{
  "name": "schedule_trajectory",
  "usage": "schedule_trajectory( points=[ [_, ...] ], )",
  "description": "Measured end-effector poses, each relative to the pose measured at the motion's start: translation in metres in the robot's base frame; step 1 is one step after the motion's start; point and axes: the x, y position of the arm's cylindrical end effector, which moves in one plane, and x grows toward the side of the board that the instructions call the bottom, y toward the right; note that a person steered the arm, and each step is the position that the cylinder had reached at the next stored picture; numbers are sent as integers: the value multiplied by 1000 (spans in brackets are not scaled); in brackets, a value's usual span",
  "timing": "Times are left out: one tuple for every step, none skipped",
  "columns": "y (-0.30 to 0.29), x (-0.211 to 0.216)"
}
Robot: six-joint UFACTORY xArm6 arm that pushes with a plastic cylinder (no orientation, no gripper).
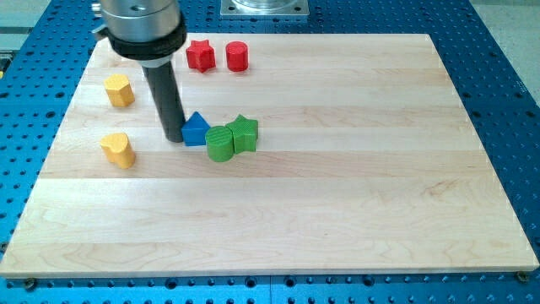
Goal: Push the yellow hexagon to the bottom left side of the blue cube
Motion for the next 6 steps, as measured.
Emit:
schedule_trajectory(
  points=[
    [-42,0],
    [-75,-4],
    [-77,-5],
    [-81,-58],
    [-80,-85],
    [-47,-75]
  ],
)
